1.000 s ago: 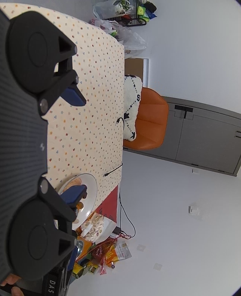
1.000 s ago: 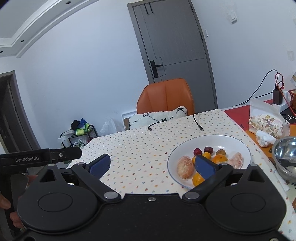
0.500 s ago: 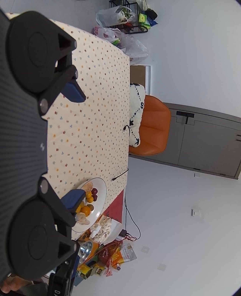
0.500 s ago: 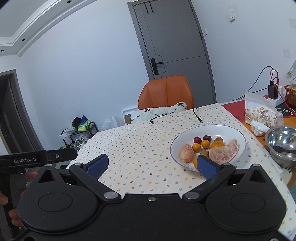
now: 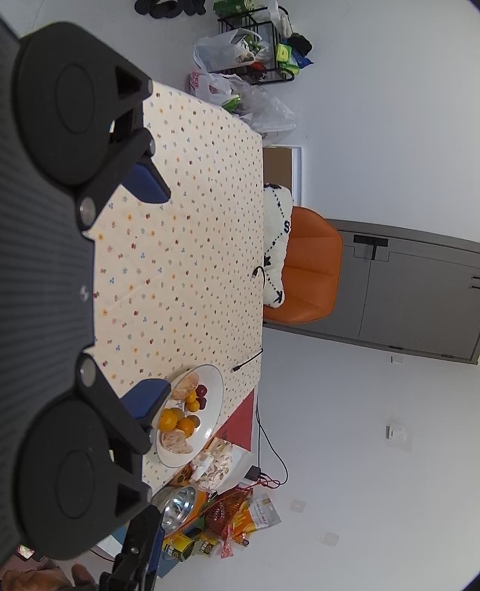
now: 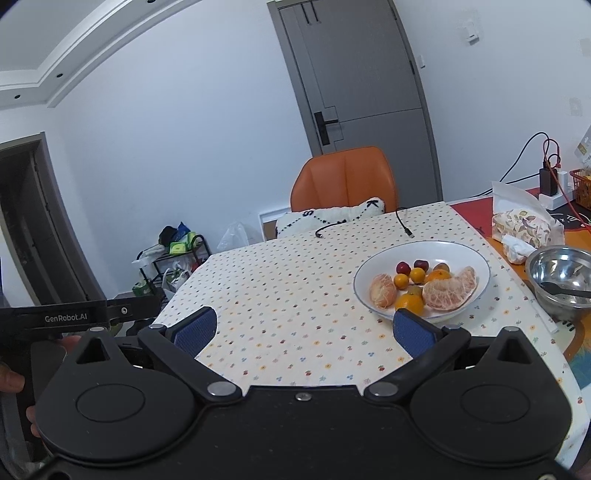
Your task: Organize fruits
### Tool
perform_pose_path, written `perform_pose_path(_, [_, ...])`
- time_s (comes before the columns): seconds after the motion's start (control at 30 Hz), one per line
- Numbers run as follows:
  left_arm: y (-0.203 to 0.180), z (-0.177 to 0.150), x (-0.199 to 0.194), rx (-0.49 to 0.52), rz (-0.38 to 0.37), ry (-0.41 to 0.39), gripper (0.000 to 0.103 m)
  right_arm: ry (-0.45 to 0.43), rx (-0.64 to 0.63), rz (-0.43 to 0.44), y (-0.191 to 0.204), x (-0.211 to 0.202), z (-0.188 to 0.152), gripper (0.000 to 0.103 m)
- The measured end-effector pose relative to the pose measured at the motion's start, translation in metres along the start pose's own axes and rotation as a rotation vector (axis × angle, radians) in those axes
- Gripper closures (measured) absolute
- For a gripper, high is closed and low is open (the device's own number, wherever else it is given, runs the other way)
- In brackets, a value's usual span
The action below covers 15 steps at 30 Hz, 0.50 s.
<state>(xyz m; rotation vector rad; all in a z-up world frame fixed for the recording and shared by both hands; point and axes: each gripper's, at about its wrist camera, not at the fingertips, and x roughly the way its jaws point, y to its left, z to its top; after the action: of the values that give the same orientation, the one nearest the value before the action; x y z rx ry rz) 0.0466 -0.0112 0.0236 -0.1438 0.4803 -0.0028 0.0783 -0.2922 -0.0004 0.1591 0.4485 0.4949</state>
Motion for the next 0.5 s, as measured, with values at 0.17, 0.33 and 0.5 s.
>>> perform_pose_path(0.17, [0.001, 0.001, -0.007, 0.003, 0.010, -0.002, 0.003, -0.001, -0.011, 0.006, 0.002, -0.006, 0.000, 0.000])
perform_pose_path(0.33, [-0.002, 0.001, -0.011, 0.018, 0.011, -0.007, 0.003, -0.004, -0.013, 0.007, 0.003, -0.010, 0.000, 0.000])
perform_pose_path(0.5, [-0.001, 0.001, -0.014, 0.021, 0.011, -0.011, 0.003, -0.006, -0.016, 0.006, 0.002, -0.012, 0.002, 0.000])
